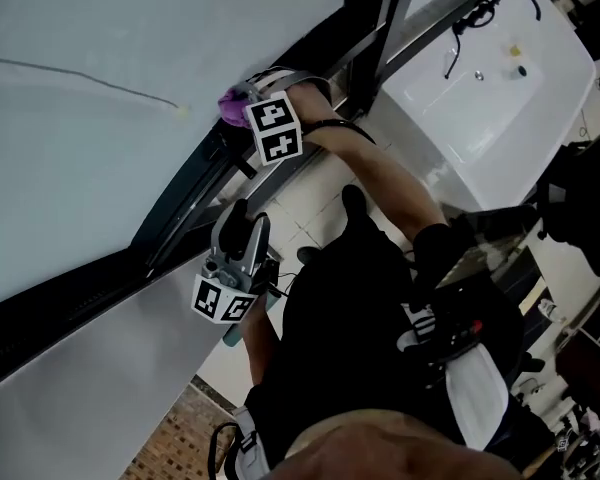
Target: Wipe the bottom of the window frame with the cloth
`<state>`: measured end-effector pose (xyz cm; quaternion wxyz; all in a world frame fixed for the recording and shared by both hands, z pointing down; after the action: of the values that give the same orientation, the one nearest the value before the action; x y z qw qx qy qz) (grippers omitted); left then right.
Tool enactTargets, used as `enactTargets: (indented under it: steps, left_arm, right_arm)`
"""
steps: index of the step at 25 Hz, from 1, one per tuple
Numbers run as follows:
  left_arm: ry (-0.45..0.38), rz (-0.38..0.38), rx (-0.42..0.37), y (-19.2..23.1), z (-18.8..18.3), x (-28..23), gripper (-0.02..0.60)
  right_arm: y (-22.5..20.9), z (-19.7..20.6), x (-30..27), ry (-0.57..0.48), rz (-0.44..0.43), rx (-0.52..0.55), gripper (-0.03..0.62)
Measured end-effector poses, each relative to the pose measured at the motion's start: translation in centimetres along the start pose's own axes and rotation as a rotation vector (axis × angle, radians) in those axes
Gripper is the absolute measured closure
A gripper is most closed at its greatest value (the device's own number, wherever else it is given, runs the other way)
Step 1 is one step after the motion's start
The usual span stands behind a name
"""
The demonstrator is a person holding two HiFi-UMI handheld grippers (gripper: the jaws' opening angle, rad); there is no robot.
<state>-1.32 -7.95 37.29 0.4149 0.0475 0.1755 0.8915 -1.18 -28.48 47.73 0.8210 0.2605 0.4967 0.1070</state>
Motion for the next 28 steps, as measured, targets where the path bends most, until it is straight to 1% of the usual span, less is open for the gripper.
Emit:
enactTargets:
  steps: [1,2,3,4,5,6,7,8,10,11,12,13,14,16,18,19,20,21,22,23,25,26,27,28]
  left_arm:
    - [-0.007,0.004,-0.002,0.0,-0.2,-0.6,0.400]
    - [-0.017,0.012,-0.009,-0.2,-0.5,-1.2,0.400]
    - [-0.031,0.024,-0.018,-0.4,-0.9,-1.9,0.400]
    - [-0.046,0.033,-0.026,-0.5,-1.3,-2.6,0.400]
    - [-0.063,0.040,-0.034,-0.7,-1.7,-3.1,0.399]
    - [-0.081,0.044,-0.039,-0.8,-2.2,-3.6,0.399]
    - [-0.102,0.048,-0.044,-0.9,-2.6,-4.1,0.400]
    - [-0.123,0.053,-0.050,-1.1,-3.0,-4.6,0.400]
    - [-0.151,0.063,-0.062,-1.7,-3.7,-5.8,0.400]
    - [-0.154,0.066,-0.070,-2.1,-3.9,-6.4,0.400]
    - [-0.150,0.066,-0.081,-2.4,-3.9,-7.1,0.400]
    - [-0.142,0.064,-0.094,-2.6,-3.9,-7.7,0.400]
    - [-0.133,0.059,-0.106,-2.8,-3.9,-8.2,0.400]
    - [-0.121,0.042,-0.116,-2.8,-3.6,-8.7,0.399]
    - [-0.113,0.017,-0.105,-2.6,-3.0,-8.7,0.400]
    - [-0.109,0.005,-0.098,-2.5,-2.8,-8.7,0.400]
    - [-0.106,-0.004,-0.093,-2.4,-2.7,-8.8,0.400]
    - [-0.104,-0.008,-0.092,-2.4,-2.7,-8.9,0.400]
    - [-0.104,-0.007,-0.093,-2.4,-3.0,-9.1,0.400]
    - [-0.103,-0.003,-0.095,-2.4,-3.3,-9.3,0.400]
    - [-0.103,0.016,-0.101,-2.2,-4.2,-9.8,0.400]
    - [-0.104,0.029,-0.102,-2.2,-4.4,-10.1,0.400]
    - [-0.105,0.042,-0.102,-2.2,-4.4,-10.5,0.400]
    - [-0.107,0.056,-0.100,-2.2,-4.4,-10.8,0.400]
  right_arm:
    - [0.2,-0.1,-0.2,-0.024,-0.033,-0.010,0.520]
    - [-0.1,0.6,-0.1,-0.037,-0.064,-0.050,0.521]
    - [-0.7,2.0,0.2,-0.027,-0.078,-0.102,0.523]
    - [-1.7,3.9,0.7,0.012,-0.060,-0.148,0.522]
    - [-2.7,5.7,1.2,0.067,-0.013,-0.178,0.522]
    - [-3.5,6.9,1.6,0.110,0.043,-0.191,0.518]
    - [-3.7,6.8,1.9,0.109,0.080,-0.188,0.516]
    - [-3.1,5.4,2.1,0.059,0.081,-0.169,0.514]
    - [-0.8,1.2,1.4,-0.085,0.011,-0.112,0.514]
    - [0.0,0.4,0.8,-0.121,-0.019,-0.102,0.517]
    - [0.1,0.8,0.4,-0.129,-0.034,-0.121,0.517]
    - [-0.6,2.3,0.3,-0.114,-0.031,-0.163,0.517]
    - [-1.7,4.9,0.3,-0.080,-0.012,-0.216,0.517]
    - [-4.7,11.4,0.9,0.018,0.057,-0.344,0.517]
    - [-7.5,17.3,2.1,0.122,0.130,-0.466,0.517]
    - [-8.5,19.2,2.6,0.167,0.157,-0.502,0.517]
    - [-8.9,19.9,3.1,0.204,0.174,-0.509,0.516]
    - [-8.9,19.5,3.4,0.226,0.183,-0.491,0.516]
    - [-8.4,17.7,3.5,0.223,0.183,-0.452,0.515]
    - [-7.6,14.9,3.6,0.189,0.173,-0.399,0.514]
    - [-5.1,8.0,3.2,0.077,0.133,-0.264,0.514]
    - [-3.8,5.2,2.7,0.031,0.108,-0.198,0.514]
    - [-2.7,3.4,2.0,0.003,0.084,-0.150,0.514]
    - [-2.1,2.9,1.3,-0.011,0.064,-0.127,0.513]
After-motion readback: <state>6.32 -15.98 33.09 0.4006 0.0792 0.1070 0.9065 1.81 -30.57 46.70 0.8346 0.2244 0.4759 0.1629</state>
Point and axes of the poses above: the fingertips, and each gripper's own axes: x backward along the fingers, y to its left, z out of its underside, the point moved 3 cm from there along x, backward along the fingers, and after that the axes turned 10 degrees about y, right-handed, at the moved point
